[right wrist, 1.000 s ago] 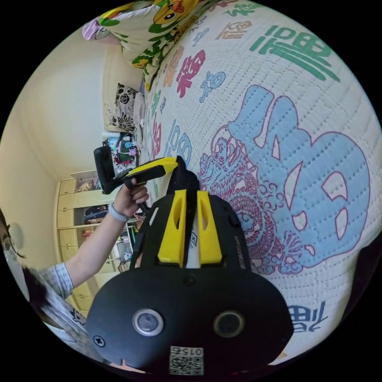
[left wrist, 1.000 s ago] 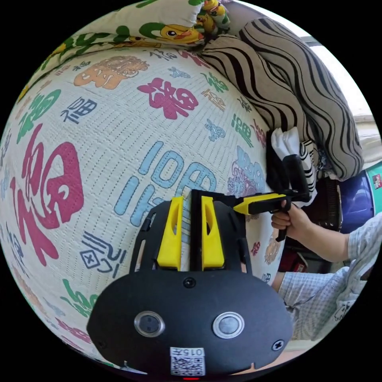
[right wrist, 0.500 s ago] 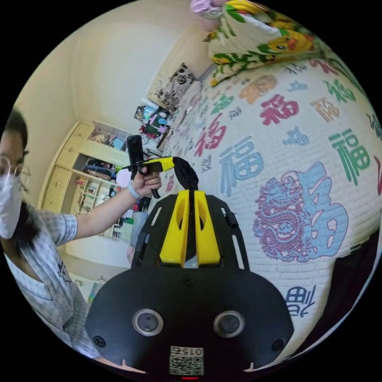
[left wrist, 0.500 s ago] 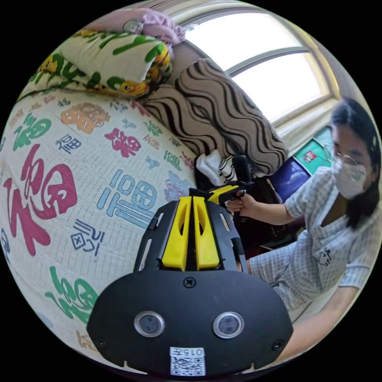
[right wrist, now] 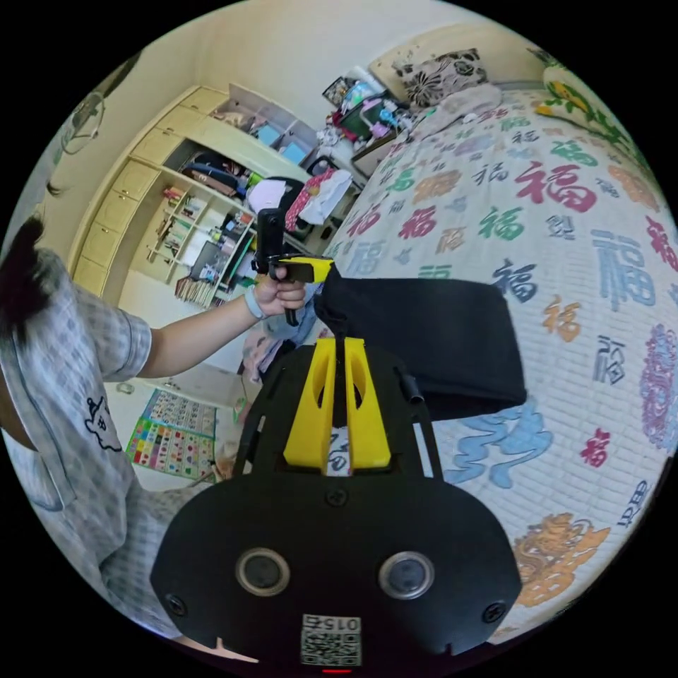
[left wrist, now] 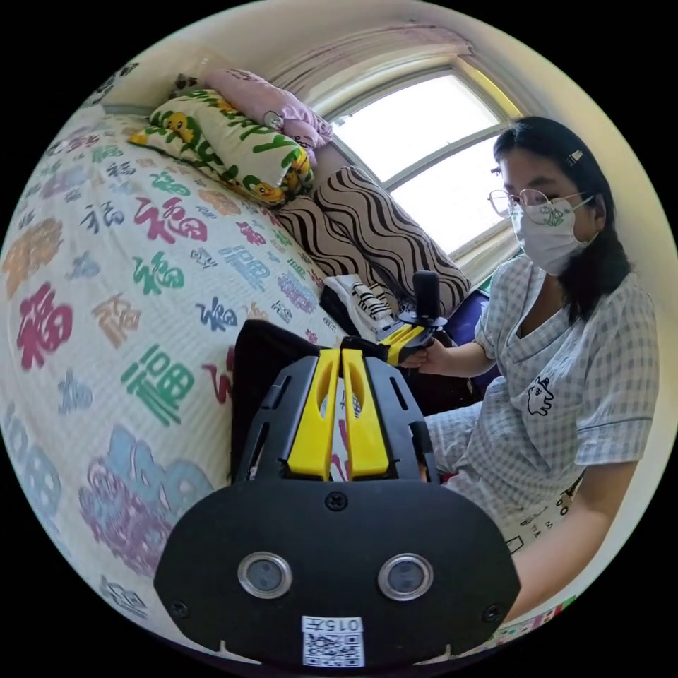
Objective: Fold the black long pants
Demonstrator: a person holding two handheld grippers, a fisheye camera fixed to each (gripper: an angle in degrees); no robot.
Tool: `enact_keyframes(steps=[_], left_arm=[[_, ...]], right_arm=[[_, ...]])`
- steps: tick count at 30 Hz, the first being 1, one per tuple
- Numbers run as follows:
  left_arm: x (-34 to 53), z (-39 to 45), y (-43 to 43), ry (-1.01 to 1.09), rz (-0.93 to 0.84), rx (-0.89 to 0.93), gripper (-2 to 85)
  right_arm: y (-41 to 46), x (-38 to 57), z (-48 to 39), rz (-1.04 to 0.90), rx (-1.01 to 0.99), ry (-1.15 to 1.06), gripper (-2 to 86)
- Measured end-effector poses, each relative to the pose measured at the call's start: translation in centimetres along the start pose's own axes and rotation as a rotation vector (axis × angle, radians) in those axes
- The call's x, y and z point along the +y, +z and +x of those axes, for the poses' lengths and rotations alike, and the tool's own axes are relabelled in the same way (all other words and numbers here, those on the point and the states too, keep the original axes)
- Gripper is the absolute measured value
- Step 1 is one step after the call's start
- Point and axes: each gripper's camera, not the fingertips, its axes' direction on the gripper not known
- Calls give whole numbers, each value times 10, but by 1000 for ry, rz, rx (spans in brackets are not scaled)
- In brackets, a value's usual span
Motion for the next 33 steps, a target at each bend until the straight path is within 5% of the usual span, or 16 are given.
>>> enact_keyframes(steps=[24, 33], left_arm=[[430, 28, -242, -407, 267, -153, -8], [516, 14, -255, -520, 211, -249, -4]], right_arm=[[413, -17, -155, -601, -200, -397, 9], [514, 1, -163, -811, -2, -550, 46]])
